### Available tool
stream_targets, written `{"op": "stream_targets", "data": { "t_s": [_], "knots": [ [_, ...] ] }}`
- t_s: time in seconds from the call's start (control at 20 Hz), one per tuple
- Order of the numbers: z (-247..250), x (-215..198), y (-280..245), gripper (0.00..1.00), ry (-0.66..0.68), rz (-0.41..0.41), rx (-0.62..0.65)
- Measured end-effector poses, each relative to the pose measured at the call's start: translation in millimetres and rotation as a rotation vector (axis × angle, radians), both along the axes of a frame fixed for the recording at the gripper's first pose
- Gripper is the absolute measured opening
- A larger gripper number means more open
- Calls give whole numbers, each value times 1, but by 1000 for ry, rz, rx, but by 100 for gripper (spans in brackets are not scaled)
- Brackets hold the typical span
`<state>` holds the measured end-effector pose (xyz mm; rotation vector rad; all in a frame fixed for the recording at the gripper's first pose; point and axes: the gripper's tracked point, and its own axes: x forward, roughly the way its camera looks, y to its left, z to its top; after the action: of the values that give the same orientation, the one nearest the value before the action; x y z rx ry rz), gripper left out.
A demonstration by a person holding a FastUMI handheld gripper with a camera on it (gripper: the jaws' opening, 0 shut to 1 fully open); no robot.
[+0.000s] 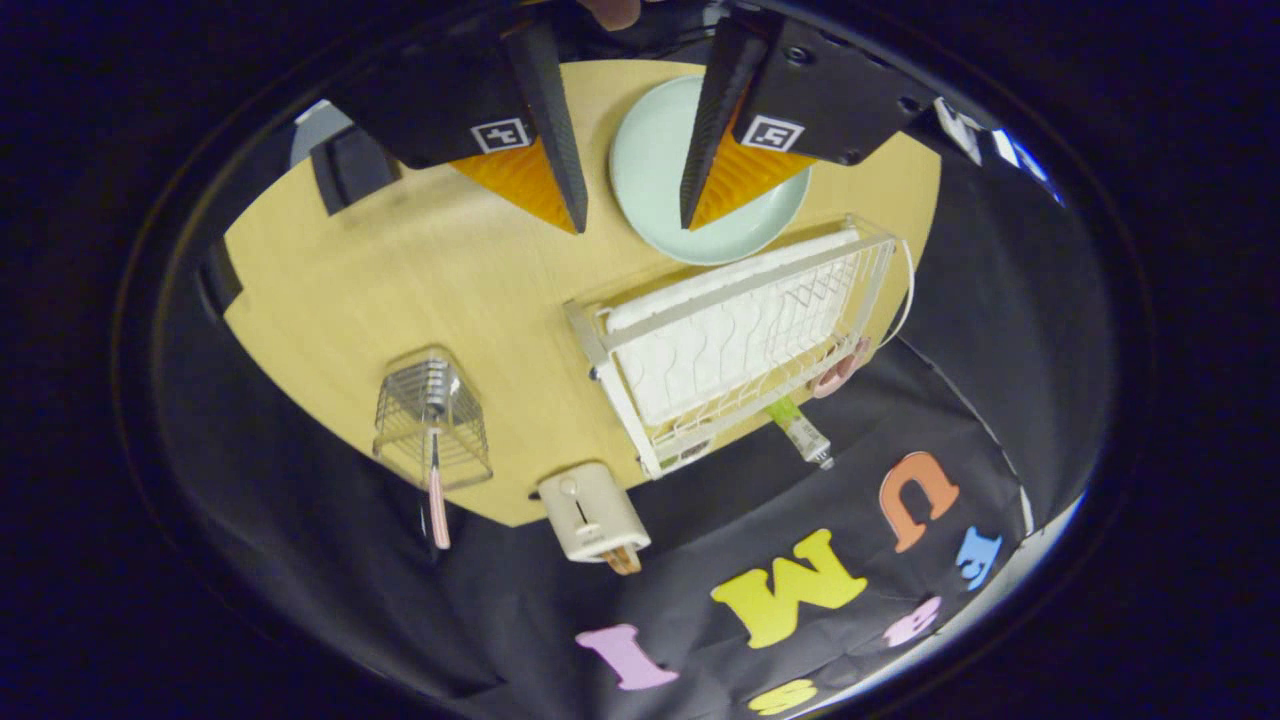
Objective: Take the plate from the dish rack, then take the spoon from the basket and place it into the plate.
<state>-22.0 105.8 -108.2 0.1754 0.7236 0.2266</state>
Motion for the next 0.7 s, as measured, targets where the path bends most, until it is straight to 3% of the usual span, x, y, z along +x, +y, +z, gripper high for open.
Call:
{"op": "stream_targets", "data": {
  "t_s": [0.15,0.2,0.25,0.55,0.7],
  "knots": [
    [36,7,-24,68,-224,-8,-167],
    [47,10,-33,83,-282,-24,-200],
    [54,12,-40,85,-325,-43,-215],
    [81,48,-113,90,-462,-162,-288],
    [83,79,-139,91,-449,-177,-274]
  ]
}}
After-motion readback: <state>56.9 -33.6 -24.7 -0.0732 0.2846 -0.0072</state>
